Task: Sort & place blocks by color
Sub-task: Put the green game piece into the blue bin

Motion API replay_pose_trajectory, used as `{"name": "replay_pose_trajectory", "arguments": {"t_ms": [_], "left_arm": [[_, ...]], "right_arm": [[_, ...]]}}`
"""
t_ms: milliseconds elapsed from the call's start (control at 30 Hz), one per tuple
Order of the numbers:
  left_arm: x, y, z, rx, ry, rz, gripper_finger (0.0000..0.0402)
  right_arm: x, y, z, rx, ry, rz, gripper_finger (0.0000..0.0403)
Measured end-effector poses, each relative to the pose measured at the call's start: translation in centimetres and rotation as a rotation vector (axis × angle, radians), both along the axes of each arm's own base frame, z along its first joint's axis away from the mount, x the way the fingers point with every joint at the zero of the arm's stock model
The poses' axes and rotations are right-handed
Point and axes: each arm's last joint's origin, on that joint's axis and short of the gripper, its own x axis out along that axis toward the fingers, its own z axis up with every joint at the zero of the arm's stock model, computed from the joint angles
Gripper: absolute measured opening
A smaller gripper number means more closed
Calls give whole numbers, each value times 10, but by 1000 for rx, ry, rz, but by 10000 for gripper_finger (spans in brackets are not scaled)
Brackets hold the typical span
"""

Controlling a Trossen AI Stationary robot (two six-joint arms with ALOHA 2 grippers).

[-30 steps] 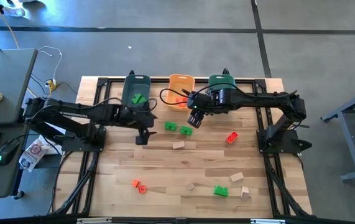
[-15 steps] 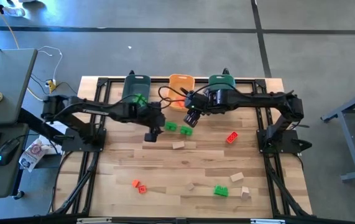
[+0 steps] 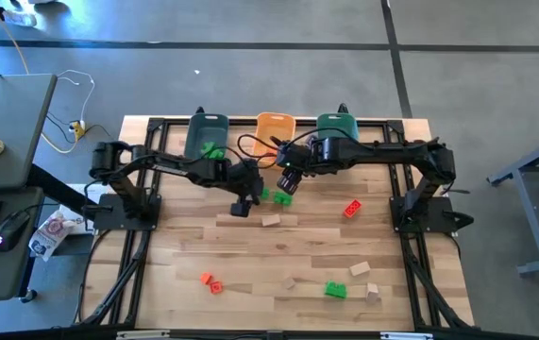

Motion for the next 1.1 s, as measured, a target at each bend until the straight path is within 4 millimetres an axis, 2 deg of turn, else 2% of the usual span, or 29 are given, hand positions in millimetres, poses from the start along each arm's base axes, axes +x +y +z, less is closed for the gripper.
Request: {"name": "replay_pose_trajectory", "arguments": {"t_ms": [467,700,1100], "left_arm": [[6,8,-27,33,100,28,298],[6,14,-27,19,74,48,298],[6,24,-41,-33,98,55,298]], "right_arm": [[0,0,0,14,-5,-2,185],[1,3,0,65,-16,8,185],[3,33,0,98,-23,72,185]]}}
